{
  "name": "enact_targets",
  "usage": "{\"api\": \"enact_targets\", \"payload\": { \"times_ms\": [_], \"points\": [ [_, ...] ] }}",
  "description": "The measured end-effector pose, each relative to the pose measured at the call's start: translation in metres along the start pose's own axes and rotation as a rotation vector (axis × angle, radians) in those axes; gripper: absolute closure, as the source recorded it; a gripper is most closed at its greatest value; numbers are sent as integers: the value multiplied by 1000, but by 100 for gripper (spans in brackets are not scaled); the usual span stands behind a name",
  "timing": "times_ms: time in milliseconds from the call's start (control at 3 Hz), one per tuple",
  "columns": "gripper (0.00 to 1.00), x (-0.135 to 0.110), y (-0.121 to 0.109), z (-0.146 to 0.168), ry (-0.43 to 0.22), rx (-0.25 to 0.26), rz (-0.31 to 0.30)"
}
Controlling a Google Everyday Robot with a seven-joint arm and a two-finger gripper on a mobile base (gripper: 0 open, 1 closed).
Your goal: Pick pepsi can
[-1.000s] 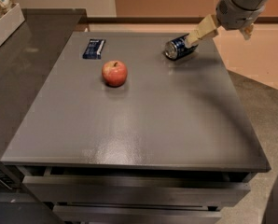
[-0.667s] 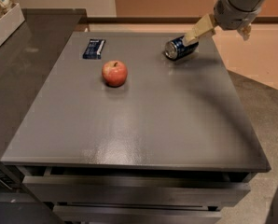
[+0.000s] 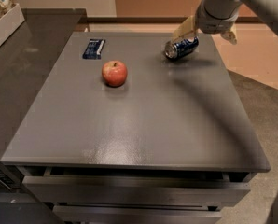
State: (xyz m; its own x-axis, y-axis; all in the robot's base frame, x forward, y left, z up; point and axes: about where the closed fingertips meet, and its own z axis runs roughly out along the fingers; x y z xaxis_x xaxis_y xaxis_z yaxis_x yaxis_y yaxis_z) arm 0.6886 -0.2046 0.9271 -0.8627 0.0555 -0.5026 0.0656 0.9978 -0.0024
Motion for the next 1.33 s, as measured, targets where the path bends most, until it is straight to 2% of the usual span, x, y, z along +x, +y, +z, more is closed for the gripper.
{"api": "enact_targets", "payload": {
  "times_ms": [333, 667, 1000, 1333],
  "points": [
    [0, -6, 15, 18, -6, 51, 182],
    [0, -12, 25, 30, 0, 69, 312],
    [0, -19, 31, 41, 10, 102, 414],
    [0, -23, 34, 52, 25, 137, 485]
  ]
}}
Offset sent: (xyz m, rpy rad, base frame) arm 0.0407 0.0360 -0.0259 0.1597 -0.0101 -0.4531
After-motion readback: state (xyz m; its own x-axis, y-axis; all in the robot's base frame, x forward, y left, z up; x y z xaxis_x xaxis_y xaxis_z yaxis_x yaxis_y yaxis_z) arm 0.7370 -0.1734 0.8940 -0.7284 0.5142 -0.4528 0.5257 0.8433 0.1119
